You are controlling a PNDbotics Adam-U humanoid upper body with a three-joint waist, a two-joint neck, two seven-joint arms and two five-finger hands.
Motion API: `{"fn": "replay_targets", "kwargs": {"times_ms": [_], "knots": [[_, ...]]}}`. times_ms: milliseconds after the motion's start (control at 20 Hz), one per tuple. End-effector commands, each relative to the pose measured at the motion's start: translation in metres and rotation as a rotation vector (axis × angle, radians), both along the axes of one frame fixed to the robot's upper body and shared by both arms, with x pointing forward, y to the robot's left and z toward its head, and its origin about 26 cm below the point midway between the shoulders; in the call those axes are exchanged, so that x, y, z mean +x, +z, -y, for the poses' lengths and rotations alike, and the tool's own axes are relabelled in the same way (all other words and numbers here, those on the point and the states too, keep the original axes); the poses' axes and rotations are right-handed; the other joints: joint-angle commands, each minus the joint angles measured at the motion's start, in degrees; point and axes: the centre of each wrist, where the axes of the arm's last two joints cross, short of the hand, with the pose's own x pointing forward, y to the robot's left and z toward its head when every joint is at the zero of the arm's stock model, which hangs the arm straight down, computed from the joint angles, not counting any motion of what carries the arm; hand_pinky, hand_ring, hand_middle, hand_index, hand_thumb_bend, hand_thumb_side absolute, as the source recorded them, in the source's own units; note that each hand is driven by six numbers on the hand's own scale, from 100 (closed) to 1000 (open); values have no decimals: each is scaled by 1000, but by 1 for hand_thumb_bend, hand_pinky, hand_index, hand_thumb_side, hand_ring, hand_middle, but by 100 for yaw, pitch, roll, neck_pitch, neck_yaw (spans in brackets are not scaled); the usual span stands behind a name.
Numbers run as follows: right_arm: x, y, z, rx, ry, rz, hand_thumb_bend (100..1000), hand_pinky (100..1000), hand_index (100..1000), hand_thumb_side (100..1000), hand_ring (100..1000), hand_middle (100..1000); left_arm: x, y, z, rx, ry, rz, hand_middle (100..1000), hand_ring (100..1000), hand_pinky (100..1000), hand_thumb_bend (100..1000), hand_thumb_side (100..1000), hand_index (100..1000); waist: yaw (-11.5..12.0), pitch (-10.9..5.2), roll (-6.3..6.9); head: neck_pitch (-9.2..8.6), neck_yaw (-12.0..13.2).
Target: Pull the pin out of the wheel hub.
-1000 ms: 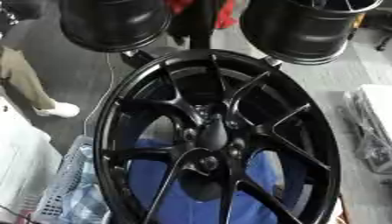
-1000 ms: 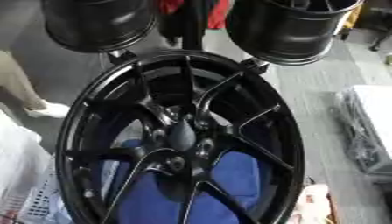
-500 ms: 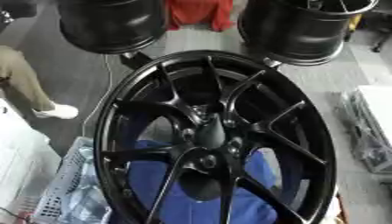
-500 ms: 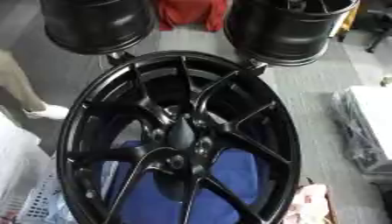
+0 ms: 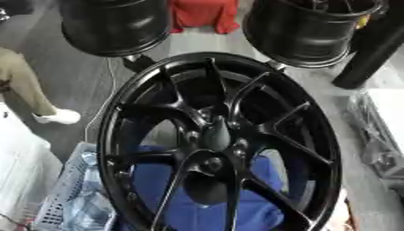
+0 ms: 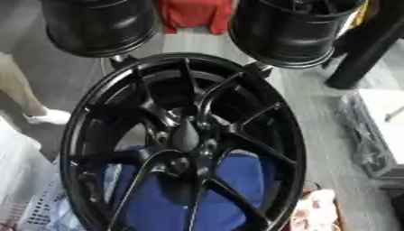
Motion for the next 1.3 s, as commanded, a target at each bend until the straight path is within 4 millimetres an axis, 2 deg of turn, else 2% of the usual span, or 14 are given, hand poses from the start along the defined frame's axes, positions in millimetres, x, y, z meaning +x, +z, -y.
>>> {"fn": "replay_targets", "kwargs": {"times_ms": [50, 200, 500, 600, 700, 750, 850, 950, 1200, 1300], "knots": [[1, 15, 3, -234, -427, -124, 357, 712, 753, 100, 837, 880, -3, 7, -2, 16, 8, 25, 587, 631, 709, 100, 628, 698, -1, -107, 15, 39, -24], [2, 16, 4, -243, -435, -120, 373, 710, 749, 100, 841, 900, -3, 7, -2, 15, 8, 23, 587, 631, 708, 100, 628, 697, -1, -116, 23, 35, -26], [3, 20, 4, -258, -439, -100, 370, 675, 714, 100, 817, 876, -3, 8, -2, 16, 7, 26, 587, 632, 707, 100, 627, 696, 1, -130, 39, 45, -24], [3, 25, 3, -264, -442, -76, 331, 633, 685, 100, 779, 837, -3, 8, -2, 16, 7, 26, 586, 632, 705, 100, 627, 696, -6, -139, 44, 59, -16], [4, 32, 1, -268, -440, -48, 234, 603, 662, 100, 752, 806, -3, 7, -2, 17, 8, 25, 586, 632, 705, 100, 627, 696, -9, -148, 49, 66, -17], [3, 35, -2, -273, -433, -29, 163, 593, 655, 179, 744, 801, -3, 7, -2, 17, 8, 25, 586, 632, 705, 100, 627, 696, -10, -154, 53, 69, -15], [2, 42, -12, -284, -409, 11, 100, 575, 642, 285, 729, 790, -3, 7, -2, 16, 9, 25, 586, 631, 704, 100, 626, 695, -12, -168, 62, 76, -13], [0, 47, -23, -298, -381, 48, 100, 564, 635, 348, 718, 780, -3, 7, -2, 16, 9, 26, 586, 632, 704, 100, 625, 695, -15, -185, 72, 82, -18], [-9, 58, -54, -335, -297, 145, 100, 532, 604, 393, 692, 766, -3, 7, -2, 12, 13, 25, 586, 632, 703, 100, 623, 696, -23, -251, 113, 86, -42], [-9, 62, -61, -353, -288, 180, 100, 522, 598, 416, 688, 768, -3, 7, -2, 11, 13, 24, 586, 632, 703, 100, 622, 695, -18, -274, 131, 86, -57]]}}
